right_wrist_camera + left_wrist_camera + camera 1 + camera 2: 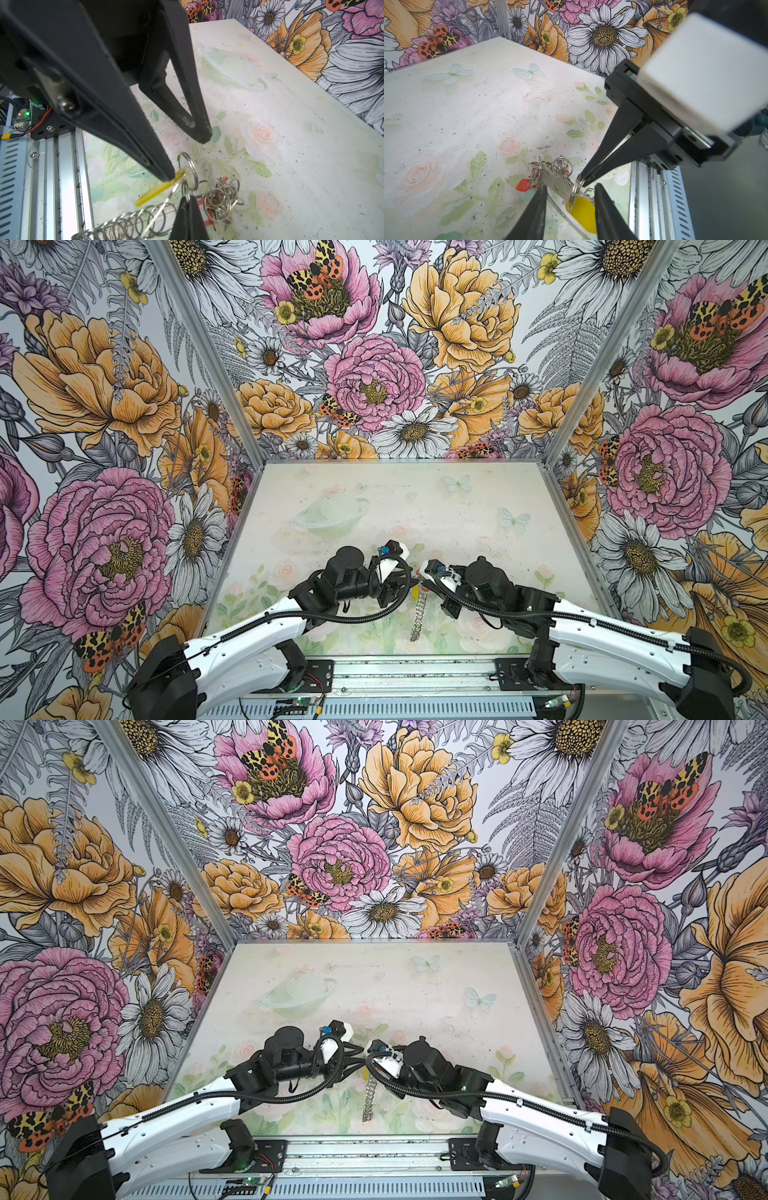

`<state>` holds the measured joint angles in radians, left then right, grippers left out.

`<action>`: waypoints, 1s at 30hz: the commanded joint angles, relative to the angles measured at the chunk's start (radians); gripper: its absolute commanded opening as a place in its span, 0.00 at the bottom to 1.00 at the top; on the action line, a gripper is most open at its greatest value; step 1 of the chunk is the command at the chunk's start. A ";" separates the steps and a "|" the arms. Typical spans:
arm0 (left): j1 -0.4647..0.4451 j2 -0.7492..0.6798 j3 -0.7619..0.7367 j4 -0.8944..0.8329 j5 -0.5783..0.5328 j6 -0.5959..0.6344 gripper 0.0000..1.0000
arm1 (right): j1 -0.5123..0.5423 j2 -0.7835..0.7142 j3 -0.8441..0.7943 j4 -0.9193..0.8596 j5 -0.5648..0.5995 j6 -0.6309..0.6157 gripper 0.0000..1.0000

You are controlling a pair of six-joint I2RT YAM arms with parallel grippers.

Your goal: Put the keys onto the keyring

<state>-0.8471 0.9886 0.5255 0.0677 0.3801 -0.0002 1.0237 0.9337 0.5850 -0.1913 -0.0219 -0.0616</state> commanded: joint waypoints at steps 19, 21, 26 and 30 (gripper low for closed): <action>0.021 0.067 -0.003 -0.003 -0.037 -0.051 0.03 | 0.012 -0.082 0.010 0.092 0.042 0.002 0.00; 0.024 0.069 -0.014 0.004 -0.037 -0.058 0.02 | 0.011 -0.099 -0.003 0.116 0.036 0.010 0.00; 0.034 0.077 -0.025 0.017 -0.032 -0.066 0.03 | 0.006 -0.122 -0.037 0.208 -0.012 0.044 0.00; 0.040 0.089 -0.024 0.009 -0.026 -0.057 0.08 | -0.003 -0.137 -0.061 0.278 -0.032 0.068 0.00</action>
<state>-0.8368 1.0550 0.5282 0.1085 0.3973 -0.0544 1.0222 0.8459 0.5194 -0.0849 0.0040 -0.0284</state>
